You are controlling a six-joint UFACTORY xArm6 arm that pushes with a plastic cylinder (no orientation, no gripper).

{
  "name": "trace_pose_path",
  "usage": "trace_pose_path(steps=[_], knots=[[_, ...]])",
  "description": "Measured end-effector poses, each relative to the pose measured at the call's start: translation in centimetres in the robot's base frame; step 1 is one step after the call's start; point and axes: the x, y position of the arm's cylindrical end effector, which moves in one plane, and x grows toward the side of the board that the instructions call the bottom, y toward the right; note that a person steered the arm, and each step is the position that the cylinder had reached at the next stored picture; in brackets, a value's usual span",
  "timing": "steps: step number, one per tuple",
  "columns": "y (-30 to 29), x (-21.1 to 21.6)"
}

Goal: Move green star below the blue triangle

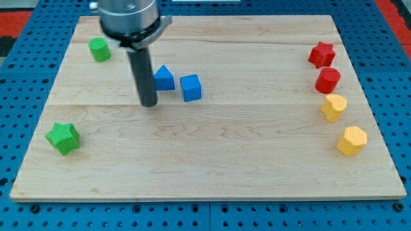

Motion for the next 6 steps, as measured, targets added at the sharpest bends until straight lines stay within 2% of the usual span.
trace_pose_path(steps=[2,3,5,6], knots=[[0.9,5.8],[0.0,10.2],[-13.7,14.2],[-14.9,11.6]])
